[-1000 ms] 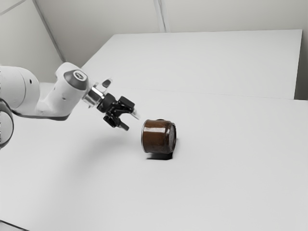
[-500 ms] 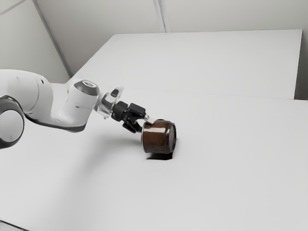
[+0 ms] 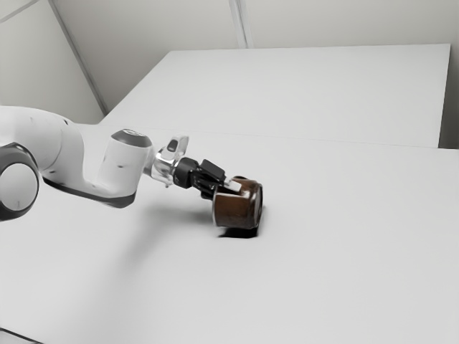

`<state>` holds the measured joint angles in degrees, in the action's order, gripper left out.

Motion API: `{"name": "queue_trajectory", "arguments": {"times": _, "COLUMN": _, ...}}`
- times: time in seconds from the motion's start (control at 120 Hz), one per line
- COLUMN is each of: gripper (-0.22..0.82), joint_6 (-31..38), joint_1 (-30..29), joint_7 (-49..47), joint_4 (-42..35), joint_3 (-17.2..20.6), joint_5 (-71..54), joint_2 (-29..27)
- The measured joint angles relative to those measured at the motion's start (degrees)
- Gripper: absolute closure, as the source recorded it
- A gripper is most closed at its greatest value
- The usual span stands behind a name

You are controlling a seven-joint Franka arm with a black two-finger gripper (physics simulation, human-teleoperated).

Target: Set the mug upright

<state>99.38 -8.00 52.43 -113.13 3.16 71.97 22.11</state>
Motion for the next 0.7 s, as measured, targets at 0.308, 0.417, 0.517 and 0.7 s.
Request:
{"name": "queue_trajectory", "arguments": {"times": 0.308, "gripper": 0.73, "joint_6": -1.37, "joint_1": 0.36, "joint_7": 2.02, "joint_4": 0.19, "joint_3": 0.32, "joint_5": 0.63, "joint_2": -0.15}}
{"name": "queue_trajectory", "arguments": {"times": 0.417, "gripper": 0.75, "joint_6": -1.35, "joint_1": 0.70, "joint_7": 2.47, "joint_4": 0.18, "joint_3": 0.31, "joint_5": 0.43, "joint_2": -1.11}}
{"name": "queue_trajectory", "arguments": {"times": 0.517, "gripper": 0.76, "joint_6": -0.72, "joint_1": 1.08, "joint_7": 2.55, "joint_4": 0.09, "joint_3": 0.39, "joint_5": -0.88, "joint_2": -3.39}}
{"name": "queue_trajectory", "arguments": {"times": 0.7, "gripper": 0.77, "joint_6": 4.31, "joint_1": 3.10, "joint_7": 1.30, "joint_4": 0.09, "joint_3": 0.53, "joint_5": -12.97, "joint_2": -8.79}}
